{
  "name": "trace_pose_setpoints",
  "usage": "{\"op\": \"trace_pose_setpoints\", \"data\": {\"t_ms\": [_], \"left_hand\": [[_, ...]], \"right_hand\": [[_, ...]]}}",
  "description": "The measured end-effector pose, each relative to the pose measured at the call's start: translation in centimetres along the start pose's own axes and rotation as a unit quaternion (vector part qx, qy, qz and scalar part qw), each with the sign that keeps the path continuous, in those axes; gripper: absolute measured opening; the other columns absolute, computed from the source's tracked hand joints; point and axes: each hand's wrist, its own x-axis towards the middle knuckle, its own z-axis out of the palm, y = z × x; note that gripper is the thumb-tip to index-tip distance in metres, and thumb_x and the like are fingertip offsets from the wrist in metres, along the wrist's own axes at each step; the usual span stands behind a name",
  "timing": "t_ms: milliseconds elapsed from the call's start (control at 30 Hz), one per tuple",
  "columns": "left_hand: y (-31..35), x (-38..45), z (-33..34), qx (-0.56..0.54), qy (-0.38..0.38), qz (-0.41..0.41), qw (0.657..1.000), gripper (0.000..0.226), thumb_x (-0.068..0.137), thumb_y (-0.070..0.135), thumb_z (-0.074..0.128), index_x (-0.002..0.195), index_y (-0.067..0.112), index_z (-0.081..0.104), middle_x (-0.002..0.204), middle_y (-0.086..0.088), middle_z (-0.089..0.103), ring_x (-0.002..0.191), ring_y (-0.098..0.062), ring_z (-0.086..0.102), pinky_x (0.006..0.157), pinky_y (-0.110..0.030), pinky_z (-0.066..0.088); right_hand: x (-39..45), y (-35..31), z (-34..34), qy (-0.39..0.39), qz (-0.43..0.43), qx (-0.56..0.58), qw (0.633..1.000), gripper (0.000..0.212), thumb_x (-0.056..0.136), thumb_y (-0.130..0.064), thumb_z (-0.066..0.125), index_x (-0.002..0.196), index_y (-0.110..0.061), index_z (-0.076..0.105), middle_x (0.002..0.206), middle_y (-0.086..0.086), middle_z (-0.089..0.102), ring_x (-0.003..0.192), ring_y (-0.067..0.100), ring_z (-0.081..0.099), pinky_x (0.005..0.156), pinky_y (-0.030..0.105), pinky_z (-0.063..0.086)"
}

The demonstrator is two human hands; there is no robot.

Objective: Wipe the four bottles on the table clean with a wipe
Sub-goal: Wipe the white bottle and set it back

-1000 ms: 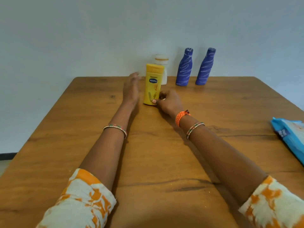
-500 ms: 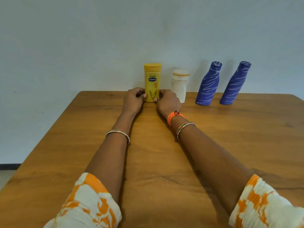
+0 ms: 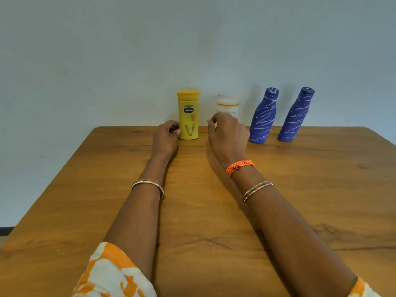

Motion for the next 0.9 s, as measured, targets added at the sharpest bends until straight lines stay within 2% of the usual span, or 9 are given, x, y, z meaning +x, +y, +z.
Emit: {"op": "trace_pose_setpoints", "data": {"t_ms": [67,133,200,267,333,400,567,900], "left_hand": [[0.1,-0.1,0.0,-0.005,-0.001,0.001,1.000,0.020,0.090,0.001,0.056,0.108,0.004,0.066,0.105,-0.007,0.065,0.096,-0.015,0.056,0.083,-0.021,0.043],[0.5,-0.3,-0.1,-0.005,-0.008,-0.005,1.000,0.022,0.092,0.000,0.054,0.111,0.003,0.064,0.106,-0.004,0.062,0.096,-0.013,0.053,0.080,-0.017,0.041],[0.6,-0.4,-0.1,-0.003,-0.016,-0.010,1.000,0.026,0.093,0.000,0.052,0.116,0.004,0.062,0.110,-0.004,0.061,0.100,-0.013,0.052,0.082,-0.015,0.038],[0.6,-0.4,-0.2,-0.005,-0.026,-0.009,1.000,0.029,0.093,0.001,0.053,0.121,0.006,0.059,0.118,-0.007,0.061,0.109,-0.017,0.053,0.088,-0.020,0.038],[0.6,-0.3,-0.2,-0.019,-0.041,-0.013,0.999,0.035,0.092,0.006,0.058,0.126,0.008,0.055,0.124,-0.006,0.059,0.116,-0.017,0.051,0.092,-0.022,0.038],[0.7,0.1,-0.1,-0.034,-0.058,-0.029,0.997,0.045,0.088,0.014,0.066,0.130,0.010,0.051,0.125,0.000,0.056,0.116,-0.012,0.050,0.093,-0.024,0.040],[0.9,1.0,0.7,-0.027,-0.058,-0.038,0.997,0.042,0.081,0.011,0.073,0.120,0.006,0.058,0.122,-0.010,0.062,0.115,-0.021,0.056,0.088,-0.024,0.044],[0.8,0.1,0.4,-0.024,-0.087,-0.039,0.995,0.046,0.088,0.008,0.064,0.132,0.009,0.049,0.136,-0.008,0.054,0.128,-0.022,0.046,0.102,-0.031,0.038]], "right_hand": [[1.4,0.4,-1.5,0.029,-0.034,-0.006,0.999,0.021,0.096,-0.031,0.049,0.108,-0.017,0.058,0.111,0.003,0.057,0.079,0.023,0.061,0.060,0.030,0.038],[3.1,1.1,-2.5,0.024,-0.052,-0.023,0.998,0.034,0.093,-0.034,0.054,0.123,-0.017,0.051,0.125,0.005,0.049,0.086,0.026,0.062,0.062,0.030,0.038],[4.8,2.0,-3.0,-0.010,-0.046,-0.034,0.998,0.054,0.087,-0.041,0.061,0.132,-0.017,0.044,0.135,0.008,0.045,0.099,0.031,0.061,0.069,0.034,0.043],[6.2,2.7,-3.3,-0.078,-0.031,-0.048,0.995,0.067,0.082,-0.047,0.065,0.136,-0.017,0.040,0.133,0.010,0.048,0.108,0.032,0.057,0.078,0.037,0.046],[6.8,3.3,-3.2,-0.144,-0.024,-0.051,0.988,0.066,0.081,-0.049,0.066,0.135,-0.019,0.043,0.129,0.010,0.053,0.112,0.031,0.054,0.083,0.039,0.045],[6.9,3.7,-2.9,-0.164,-0.021,-0.027,0.986,0.058,0.082,-0.043,0.067,0.132,-0.022,0.047,0.127,0.008,0.057,0.112,0.029,0.054,0.083,0.039,0.045],[6.8,3.9,-2.4,-0.147,-0.014,0.008,0.989,0.054,0.082,-0.033,0.069,0.131,-0.024,0.049,0.125,0.007,0.058,0.110,0.029,0.055,0.083,0.040,0.047],[7.2,4.1,-1.9,-0.150,0.003,0.030,0.988,0.057,0.079,-0.034,0.072,0.130,-0.025,0.050,0.130,0.006,0.055,0.113,0.028,0.054,0.084,0.041,0.048]]}}
